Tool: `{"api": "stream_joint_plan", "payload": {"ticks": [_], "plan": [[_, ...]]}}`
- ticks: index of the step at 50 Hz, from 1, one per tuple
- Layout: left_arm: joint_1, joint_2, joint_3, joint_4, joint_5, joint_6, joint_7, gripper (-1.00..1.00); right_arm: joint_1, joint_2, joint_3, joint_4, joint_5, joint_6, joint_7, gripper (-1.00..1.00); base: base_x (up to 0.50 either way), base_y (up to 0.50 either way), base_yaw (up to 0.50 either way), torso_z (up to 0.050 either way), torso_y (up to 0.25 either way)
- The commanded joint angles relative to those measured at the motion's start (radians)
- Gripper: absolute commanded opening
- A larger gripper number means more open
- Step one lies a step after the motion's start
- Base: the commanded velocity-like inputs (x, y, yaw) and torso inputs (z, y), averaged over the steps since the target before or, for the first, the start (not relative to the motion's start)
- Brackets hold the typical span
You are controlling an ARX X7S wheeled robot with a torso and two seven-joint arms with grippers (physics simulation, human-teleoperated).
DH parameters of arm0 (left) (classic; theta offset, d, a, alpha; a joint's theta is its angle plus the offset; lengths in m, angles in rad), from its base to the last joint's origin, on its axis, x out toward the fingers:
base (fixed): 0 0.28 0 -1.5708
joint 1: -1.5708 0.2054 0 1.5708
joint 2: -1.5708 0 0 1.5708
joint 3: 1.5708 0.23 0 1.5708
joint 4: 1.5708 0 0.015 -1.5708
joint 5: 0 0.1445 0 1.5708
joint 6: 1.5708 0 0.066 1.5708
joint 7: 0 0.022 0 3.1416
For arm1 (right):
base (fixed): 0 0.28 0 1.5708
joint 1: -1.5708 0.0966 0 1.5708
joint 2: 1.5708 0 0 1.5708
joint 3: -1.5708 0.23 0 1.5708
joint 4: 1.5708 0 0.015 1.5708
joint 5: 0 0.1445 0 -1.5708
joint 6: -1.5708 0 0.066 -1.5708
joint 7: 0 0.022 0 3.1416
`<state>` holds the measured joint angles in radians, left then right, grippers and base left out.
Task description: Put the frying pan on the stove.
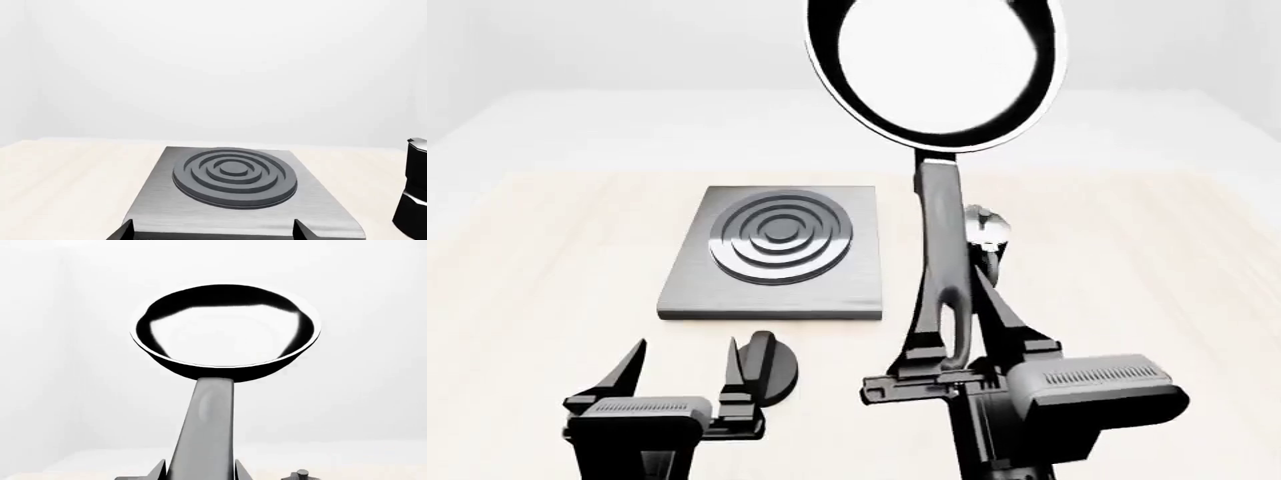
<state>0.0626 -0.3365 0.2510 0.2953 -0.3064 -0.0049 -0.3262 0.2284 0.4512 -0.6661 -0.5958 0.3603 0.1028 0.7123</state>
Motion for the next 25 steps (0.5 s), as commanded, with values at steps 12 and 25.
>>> {"api": "stream_joint_plan", "payload": {"ticks": [12, 25], "plan": [[0.005, -0.007, 0.006, 0.018, -0.001, -0.003, -0.01, 1.0, 0.102, 0.003, -0.033, 0.078, 0.08, -0.042, -0.198, -1.0, 0.0, 0.0, 0.0, 0.001, 0.002], [0.013, -0.016, 0.007, 0.039, -0.003, -0.005, -0.017, 1.0, 0.181, -0.008, -0.069, 0.14, 0.125, -0.003, -0.296, -1.0, 0.0, 0.0, 0.0, 0.0, 0.002]]}}
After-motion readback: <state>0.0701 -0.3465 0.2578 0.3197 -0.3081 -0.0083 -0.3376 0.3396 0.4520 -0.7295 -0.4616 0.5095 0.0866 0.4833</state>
